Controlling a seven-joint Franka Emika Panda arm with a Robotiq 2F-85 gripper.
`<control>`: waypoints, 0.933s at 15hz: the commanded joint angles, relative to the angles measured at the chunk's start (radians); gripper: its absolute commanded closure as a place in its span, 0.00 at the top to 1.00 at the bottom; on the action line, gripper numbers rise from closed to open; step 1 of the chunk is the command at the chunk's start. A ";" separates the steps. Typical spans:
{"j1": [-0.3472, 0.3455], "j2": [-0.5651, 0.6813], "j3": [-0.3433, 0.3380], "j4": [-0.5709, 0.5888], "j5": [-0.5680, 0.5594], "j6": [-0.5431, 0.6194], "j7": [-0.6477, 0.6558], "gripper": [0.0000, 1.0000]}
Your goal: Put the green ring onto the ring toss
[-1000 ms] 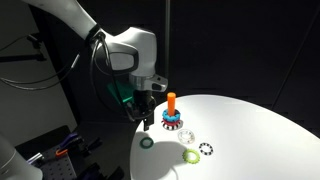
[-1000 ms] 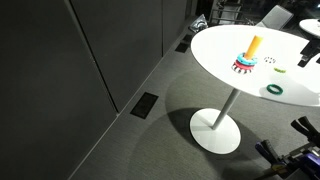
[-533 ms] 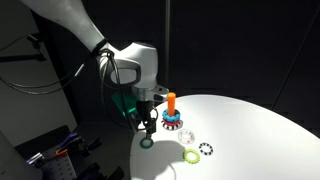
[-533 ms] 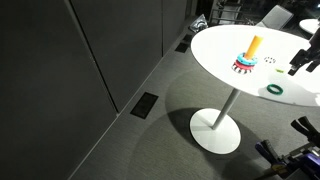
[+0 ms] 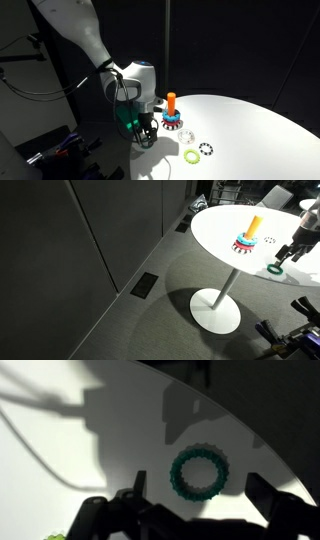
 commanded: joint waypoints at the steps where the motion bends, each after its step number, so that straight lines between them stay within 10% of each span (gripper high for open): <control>1: 0.002 0.070 0.006 0.045 -0.015 0.031 0.028 1.00; 14: 0.009 0.158 0.025 0.118 -0.012 0.037 0.025 1.00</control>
